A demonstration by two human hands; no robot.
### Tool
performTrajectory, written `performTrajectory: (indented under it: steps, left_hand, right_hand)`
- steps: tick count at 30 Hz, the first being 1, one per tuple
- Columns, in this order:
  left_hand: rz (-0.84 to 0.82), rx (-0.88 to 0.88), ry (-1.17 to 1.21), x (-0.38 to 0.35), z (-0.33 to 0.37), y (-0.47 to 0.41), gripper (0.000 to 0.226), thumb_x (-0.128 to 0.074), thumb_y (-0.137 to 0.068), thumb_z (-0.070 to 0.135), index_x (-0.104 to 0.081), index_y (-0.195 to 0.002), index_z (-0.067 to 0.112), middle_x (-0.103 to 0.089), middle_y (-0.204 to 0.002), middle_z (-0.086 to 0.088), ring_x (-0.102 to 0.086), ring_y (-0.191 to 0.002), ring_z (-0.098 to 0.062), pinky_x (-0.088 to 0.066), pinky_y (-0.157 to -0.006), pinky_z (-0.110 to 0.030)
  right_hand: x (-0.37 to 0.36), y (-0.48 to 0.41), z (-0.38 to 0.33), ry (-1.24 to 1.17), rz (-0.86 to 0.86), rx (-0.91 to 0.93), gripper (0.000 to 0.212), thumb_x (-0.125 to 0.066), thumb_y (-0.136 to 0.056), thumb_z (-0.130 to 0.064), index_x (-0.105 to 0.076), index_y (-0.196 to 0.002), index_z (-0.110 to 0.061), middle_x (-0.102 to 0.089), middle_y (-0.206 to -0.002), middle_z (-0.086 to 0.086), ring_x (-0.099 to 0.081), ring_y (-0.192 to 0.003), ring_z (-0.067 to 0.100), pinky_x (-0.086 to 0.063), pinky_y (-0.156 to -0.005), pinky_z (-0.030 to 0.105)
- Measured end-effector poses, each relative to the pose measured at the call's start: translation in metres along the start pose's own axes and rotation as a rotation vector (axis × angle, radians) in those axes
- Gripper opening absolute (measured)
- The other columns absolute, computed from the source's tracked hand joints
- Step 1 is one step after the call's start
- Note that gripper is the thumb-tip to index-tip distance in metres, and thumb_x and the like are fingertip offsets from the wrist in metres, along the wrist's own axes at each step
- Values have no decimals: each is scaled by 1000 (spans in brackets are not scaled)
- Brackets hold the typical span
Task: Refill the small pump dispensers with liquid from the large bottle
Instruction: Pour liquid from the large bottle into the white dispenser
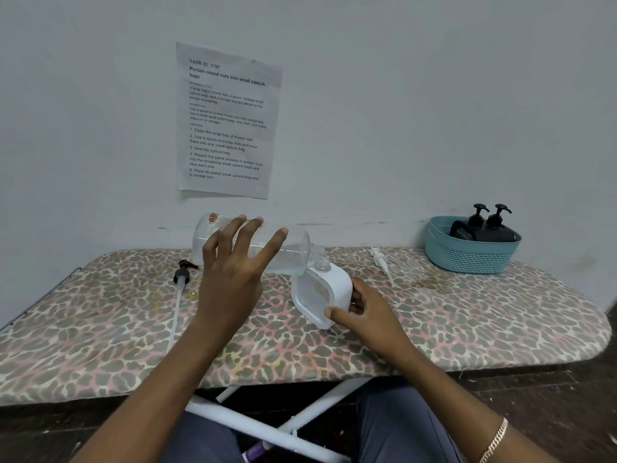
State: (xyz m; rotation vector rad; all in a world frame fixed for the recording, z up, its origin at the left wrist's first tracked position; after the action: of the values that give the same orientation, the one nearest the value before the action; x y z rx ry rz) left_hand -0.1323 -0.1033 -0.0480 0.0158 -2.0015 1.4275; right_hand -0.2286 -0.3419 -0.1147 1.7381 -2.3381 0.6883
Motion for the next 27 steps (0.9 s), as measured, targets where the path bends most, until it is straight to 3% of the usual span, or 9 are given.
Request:
performTrajectory:
  steps: [27]
  left_hand:
    - [6, -4, 7, -1, -1, 1, 94, -69, -66, -20, -60, -146, 27, -58, -146, -14, -44, -142, -37, -32, -108, -51]
  right_hand:
    - [1, 1, -4, 0, -5, 0, 60, -85, -85, -34, -57, -138, -39, -69, -128, -18, -65, -116, -1, -55, -91, 21]
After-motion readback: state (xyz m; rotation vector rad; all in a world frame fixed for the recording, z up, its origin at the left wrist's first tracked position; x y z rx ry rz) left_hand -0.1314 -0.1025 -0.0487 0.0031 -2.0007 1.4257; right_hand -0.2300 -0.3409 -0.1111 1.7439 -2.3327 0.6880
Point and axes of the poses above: each hand's wrist, its own y-axis away from the middle knuckle, its own x-axis out of the back of the hand, z = x × y, the point moved 1 cm from there along -y, towards the middle knuckle
